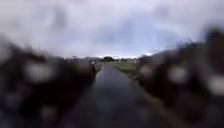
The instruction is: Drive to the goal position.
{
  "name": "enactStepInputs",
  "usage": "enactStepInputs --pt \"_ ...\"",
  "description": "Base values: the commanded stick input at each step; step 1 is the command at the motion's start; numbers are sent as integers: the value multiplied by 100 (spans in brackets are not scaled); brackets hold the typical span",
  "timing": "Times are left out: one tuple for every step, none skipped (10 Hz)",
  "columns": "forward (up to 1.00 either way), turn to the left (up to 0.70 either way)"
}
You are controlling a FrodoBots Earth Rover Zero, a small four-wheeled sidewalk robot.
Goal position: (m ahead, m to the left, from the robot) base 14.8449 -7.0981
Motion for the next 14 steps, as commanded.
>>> enactStepInputs --pt "70 0" --pt "70 0" --pt "70 0" --pt "70 0" --pt "70 0" --pt "70 0" --pt "70 0" --pt "70 0" --pt "70 0" --pt "70 0" --pt "70 0" --pt "70 0" --pt "70 0" --pt "70 0"
